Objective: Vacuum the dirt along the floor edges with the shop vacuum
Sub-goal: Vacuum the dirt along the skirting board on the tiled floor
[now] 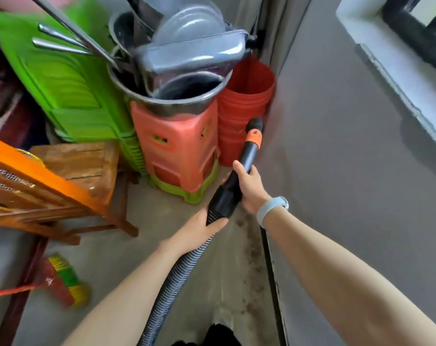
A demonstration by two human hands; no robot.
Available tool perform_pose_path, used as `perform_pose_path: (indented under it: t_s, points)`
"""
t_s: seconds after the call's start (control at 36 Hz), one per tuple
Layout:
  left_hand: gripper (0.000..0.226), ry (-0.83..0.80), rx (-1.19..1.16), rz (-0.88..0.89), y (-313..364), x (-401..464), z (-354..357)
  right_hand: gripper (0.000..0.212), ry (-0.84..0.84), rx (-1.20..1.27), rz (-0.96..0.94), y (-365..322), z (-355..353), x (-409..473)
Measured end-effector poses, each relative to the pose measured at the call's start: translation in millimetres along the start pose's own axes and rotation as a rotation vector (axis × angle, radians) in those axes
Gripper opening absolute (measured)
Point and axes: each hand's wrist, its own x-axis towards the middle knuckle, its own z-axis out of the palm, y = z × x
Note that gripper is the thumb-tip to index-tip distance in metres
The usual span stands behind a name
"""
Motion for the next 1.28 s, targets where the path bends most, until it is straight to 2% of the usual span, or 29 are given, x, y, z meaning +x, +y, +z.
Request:
perform_pose_path:
  t_s: [0.08,0.19,0.33,0.44,0.56,0.67,0.78,0.83,0.92,1.08,1.28]
  points:
    - [0.049,-0.017,0.038,-0.051,-18,27,-2,0.037,0.000,0.021,0.043,13,0,29]
    - [0.042,-0.046,0.110,-0.122,-46,64,-2,0.025,0.034,0.113,0.157,38,-5,68]
    - [0.029,-0.102,0.210,-0.122,-87,126,-14,0.036,0.138,0.245,0.255,72,-4,129]
    - [0.045,-0.115,0.327,-0.162,-132,190,-18,0.048,0.228,0.237,0.259,99,5,189]
    - [0.054,-0.100,0.343,-0.156,-185,237,-2,0.016,0.229,0.261,0.302,139,2,247]
    - [0.052,-0.163,0.328,-0.162,-239,259,28,0.040,0.252,0.202,0.352,199,1,296]
    - [0.044,-0.227,0.266,-0.238,-295,273,62,0.051,0.208,0.088,0.415,276,-2,337]
    - [0.047,-0.249,0.224,-0.267,-324,279,76,0.042,0.173,0.086,0.449,310,-2,352]
    - [0.057,-0.261,0.197,-0.304,-370,291,90,0.016,0.123,0.161,0.480,352,0,371]
    - [0.060,-0.274,0.203,-0.344,-444,322,116,0.012,0.043,0.179,0.458,417,6,411]
    - [0.051,-0.265,0.130,-0.344,-500,336,145,0.014,-0.076,0.129,0.401,471,5,435]
